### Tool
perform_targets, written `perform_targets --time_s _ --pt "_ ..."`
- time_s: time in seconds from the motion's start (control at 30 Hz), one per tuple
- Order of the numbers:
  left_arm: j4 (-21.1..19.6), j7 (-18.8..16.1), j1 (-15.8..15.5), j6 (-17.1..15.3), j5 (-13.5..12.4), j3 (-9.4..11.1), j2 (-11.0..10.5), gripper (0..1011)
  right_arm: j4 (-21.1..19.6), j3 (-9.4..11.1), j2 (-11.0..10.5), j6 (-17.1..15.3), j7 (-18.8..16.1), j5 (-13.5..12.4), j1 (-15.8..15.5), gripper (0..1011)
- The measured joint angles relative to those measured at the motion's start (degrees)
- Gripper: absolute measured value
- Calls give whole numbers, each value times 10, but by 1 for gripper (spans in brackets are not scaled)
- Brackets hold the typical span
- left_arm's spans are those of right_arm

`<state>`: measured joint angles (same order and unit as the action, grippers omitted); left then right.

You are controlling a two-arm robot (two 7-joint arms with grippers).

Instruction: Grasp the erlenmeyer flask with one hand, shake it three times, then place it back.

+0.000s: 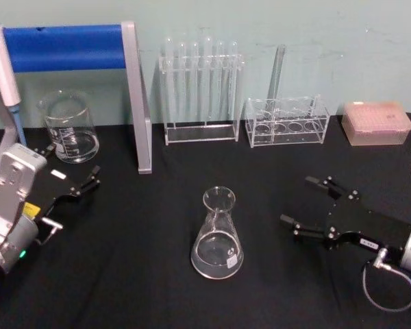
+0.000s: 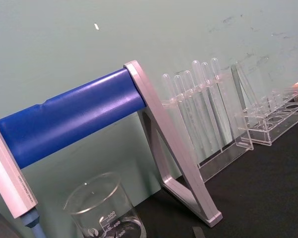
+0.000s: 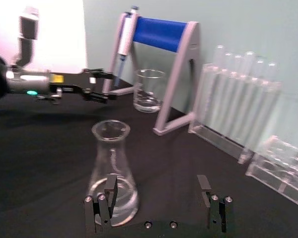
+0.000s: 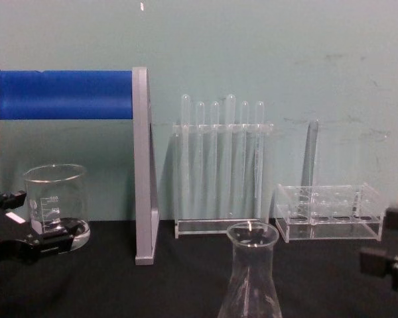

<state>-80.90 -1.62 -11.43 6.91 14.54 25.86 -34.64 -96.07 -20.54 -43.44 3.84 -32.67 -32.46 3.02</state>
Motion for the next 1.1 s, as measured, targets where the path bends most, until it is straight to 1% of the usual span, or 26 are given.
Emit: perform_targets --time_s 0.13,0.23,0.27,0.37,0.43,0.47,0.57,0.7,0.8,0.87,0.9,0.93,1.0,1.1 --pt "0 0 0 0 0 0 0 1001 4 -7 8 -6 -26 -4 9 1003" --pt "0 0 0 0 0 0 0 1001 11 -19 16 -10 -50 -4 22 1003" --pt "0 0 0 0 0 0 0 1001 11 -19 16 -10 -50 -4 22 1003" --pt "0 0 0 0 0 0 0 1001 20 -33 24 -12 -70 -4 37 1002" --pt "0 0 0 0 0 0 0 1001 24 -38 27 -13 -75 -4 42 1003" --pt "0 0 0 0 0 0 0 1001 29 -44 31 -13 -80 -3 49 1002" --pt "0 0 0 0 0 0 0 1001 36 -53 38 -14 -86 -1 60 1003" --pt "0 0 0 0 0 0 0 1001 55 -70 54 -18 -90 4 82 1003" --pt "0 0 0 0 0 0 0 1001 65 -78 63 -21 -92 7 93 1003" --pt "0 0 0 0 0 0 0 1001 79 -90 74 -25 -94 11 108 1002" --pt "0 0 0 0 0 0 0 1001 79 -90 74 -25 -94 11 108 1003" --pt "0 0 0 0 0 0 0 1001 88 -95 80 -26 -94 13 116 1002" --pt "0 0 0 0 0 0 0 1001 95 -100 85 -27 -95 15 122 1002" --pt "0 0 0 0 0 0 0 1001 114 -110 99 -29 -95 20 139 1003"
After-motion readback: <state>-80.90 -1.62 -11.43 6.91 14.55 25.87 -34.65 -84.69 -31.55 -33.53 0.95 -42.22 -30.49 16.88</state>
